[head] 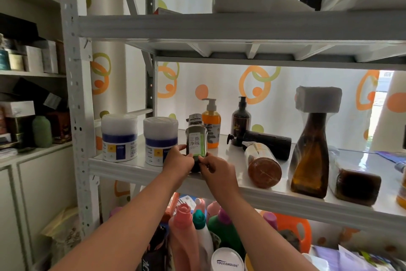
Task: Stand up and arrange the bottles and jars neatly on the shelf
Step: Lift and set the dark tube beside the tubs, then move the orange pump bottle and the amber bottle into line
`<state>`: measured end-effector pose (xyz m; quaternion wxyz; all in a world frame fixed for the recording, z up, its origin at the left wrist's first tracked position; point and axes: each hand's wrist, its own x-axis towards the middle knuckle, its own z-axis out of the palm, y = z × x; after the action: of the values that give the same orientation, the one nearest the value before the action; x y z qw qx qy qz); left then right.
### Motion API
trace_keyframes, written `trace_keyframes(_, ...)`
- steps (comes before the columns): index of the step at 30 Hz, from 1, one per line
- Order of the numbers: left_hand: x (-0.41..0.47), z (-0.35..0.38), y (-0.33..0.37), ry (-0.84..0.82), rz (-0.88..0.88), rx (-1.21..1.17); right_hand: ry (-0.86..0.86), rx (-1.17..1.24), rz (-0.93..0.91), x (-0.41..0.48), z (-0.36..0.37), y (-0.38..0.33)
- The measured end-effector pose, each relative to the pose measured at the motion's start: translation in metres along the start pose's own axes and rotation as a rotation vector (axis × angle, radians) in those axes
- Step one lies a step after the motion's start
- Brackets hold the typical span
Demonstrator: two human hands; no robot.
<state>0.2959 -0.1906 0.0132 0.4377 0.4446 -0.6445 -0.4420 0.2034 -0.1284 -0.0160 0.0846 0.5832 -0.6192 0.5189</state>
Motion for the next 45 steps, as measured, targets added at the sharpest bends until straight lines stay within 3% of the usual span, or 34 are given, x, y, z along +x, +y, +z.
trace_keyframes(13, 0.001, 0.005, 0.001, 0.158, 0.022, 0.218, -0.066, -0.001, 0.096, 0.009, 0.007, -0.003)
trace_keyframes(19, -0.002, 0.008, -0.003, 0.216, 0.043, 0.185, -0.081, 0.096, 0.153, 0.013, 0.009, -0.003)
trace_keyframes(27, -0.021, 0.028, -0.004, 0.317, 0.340, 0.259, -0.120, 0.120, 0.127, 0.021, 0.007, 0.005)
trace_keyframes(31, -0.024, 0.042, 0.013, 0.275, 0.488, 0.204, -0.045, 0.186, 0.269, 0.046, 0.006, 0.020)
trace_keyframes(35, 0.003, 0.055, 0.032, 0.080, 0.309, 0.091, 0.121, 0.269, 0.515, 0.079, 0.020, 0.040)
trace_keyframes(38, 0.042, 0.065, 0.039, 0.026, 0.156, 0.165, 0.157, 0.231, 0.533, 0.094, 0.034, 0.059)
trace_keyframes(42, 0.061, 0.086, 0.046, -0.070, 0.189, 0.189, 0.147, 0.077, 0.538, 0.120, 0.065, 0.095)
trace_keyframes(45, 0.084, 0.104, 0.047, 0.052, 0.127, 0.188, 0.234, -0.112, 0.629, 0.135, 0.078, 0.116)
